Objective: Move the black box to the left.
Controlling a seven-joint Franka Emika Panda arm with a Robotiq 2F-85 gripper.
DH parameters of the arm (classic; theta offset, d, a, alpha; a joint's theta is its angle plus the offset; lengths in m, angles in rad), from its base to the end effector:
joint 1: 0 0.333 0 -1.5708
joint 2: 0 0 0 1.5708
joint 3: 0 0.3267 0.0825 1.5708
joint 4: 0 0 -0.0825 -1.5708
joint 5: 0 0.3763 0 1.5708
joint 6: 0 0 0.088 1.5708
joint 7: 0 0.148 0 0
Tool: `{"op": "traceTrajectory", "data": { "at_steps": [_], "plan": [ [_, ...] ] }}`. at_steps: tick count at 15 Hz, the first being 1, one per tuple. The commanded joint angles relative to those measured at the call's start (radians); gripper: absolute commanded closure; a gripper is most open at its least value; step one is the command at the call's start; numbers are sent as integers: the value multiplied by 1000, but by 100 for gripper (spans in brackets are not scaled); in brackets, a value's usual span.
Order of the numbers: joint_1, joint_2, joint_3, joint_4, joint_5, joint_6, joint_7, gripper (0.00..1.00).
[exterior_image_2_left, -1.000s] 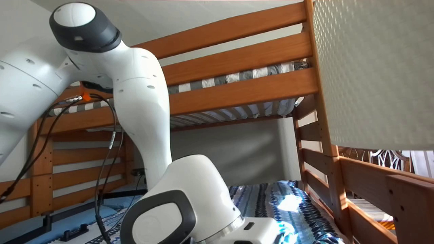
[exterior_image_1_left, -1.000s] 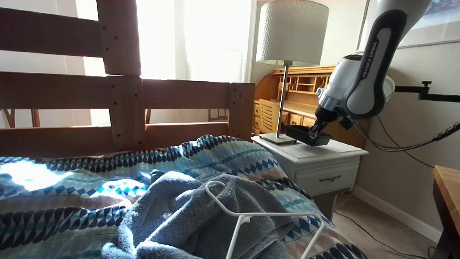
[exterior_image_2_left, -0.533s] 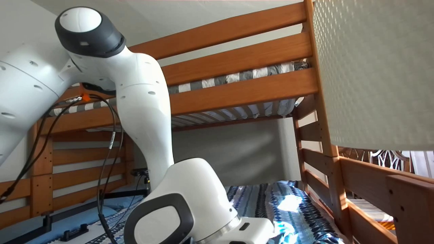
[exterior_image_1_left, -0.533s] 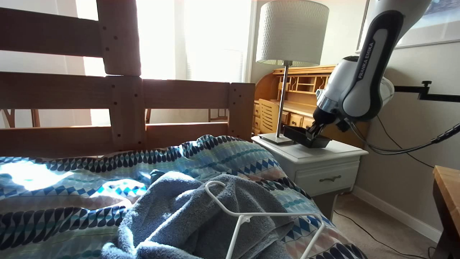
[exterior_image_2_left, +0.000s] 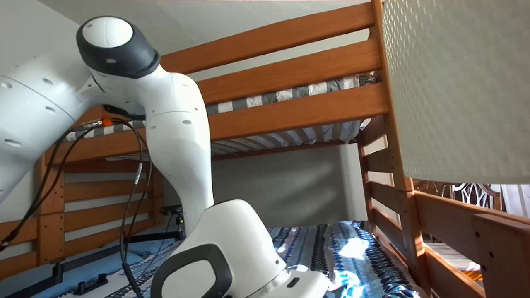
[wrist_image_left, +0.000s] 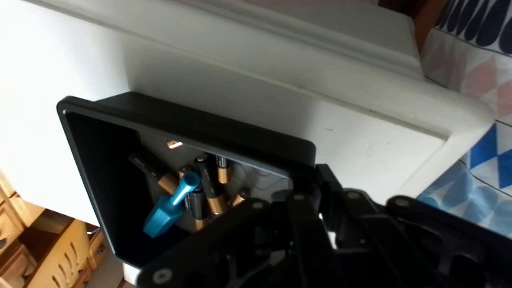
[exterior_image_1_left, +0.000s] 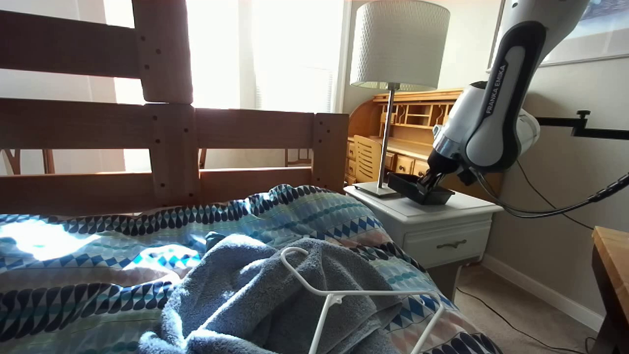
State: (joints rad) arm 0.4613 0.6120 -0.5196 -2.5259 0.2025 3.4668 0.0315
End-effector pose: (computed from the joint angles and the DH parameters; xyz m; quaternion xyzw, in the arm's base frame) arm 0.4859 -0.0814 0.1135 0.9633 -0.0751 0.2111 0.1477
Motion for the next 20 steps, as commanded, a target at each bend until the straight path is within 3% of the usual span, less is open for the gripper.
{"op": "traceTrajectory", "data": {
  "at_steps": [1, 10, 11, 17, 18, 20],
  "plan": [
    [-28, 0, 40, 11, 46, 40, -41, 97],
    [-94, -3, 112, 14, 41, 50, -58, 97],
    [-99, -3, 116, 15, 40, 50, -59, 89],
    [-104, -2, 122, 15, 39, 50, -62, 89],
    [-104, -2, 122, 15, 39, 50, -62, 97],
    [-90, -1, 132, 27, 61, 27, -44, 97]
  ]
}}
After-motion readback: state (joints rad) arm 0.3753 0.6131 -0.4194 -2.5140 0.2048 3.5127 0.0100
